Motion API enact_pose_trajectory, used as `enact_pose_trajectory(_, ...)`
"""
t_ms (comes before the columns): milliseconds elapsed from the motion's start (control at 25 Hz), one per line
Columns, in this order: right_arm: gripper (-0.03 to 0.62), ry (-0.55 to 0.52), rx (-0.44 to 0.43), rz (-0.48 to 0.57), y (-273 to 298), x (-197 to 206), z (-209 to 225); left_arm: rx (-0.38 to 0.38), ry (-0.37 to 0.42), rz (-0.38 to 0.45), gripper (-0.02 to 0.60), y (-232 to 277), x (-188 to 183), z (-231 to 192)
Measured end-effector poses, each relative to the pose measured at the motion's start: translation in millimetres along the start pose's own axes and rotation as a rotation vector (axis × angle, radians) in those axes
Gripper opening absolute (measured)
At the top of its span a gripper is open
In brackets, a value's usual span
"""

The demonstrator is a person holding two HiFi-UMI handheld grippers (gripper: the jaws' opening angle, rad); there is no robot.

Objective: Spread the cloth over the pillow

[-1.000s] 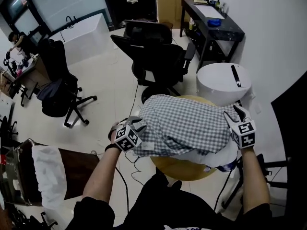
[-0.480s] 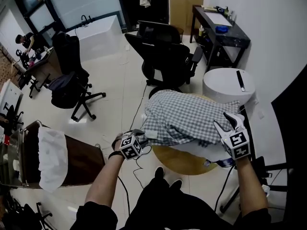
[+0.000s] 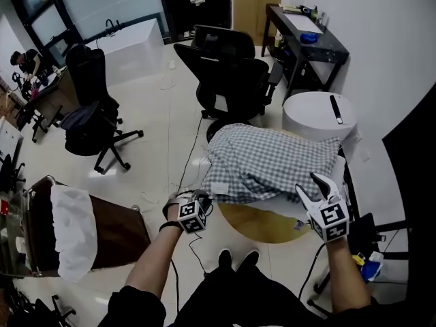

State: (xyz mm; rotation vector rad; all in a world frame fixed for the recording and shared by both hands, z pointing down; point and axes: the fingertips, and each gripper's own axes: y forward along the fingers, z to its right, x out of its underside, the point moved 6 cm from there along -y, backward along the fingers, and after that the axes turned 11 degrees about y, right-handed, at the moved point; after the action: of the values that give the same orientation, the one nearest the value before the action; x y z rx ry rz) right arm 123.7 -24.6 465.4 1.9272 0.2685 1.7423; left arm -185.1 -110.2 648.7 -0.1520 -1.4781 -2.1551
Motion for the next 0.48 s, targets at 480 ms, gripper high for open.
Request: enact_pose_trajectory(480,0.227,0.007,0.026,-0.013,0.2,1.8,-36.7,-0.036,0.127,0.038,0.000,-40.1,12.0,18.1)
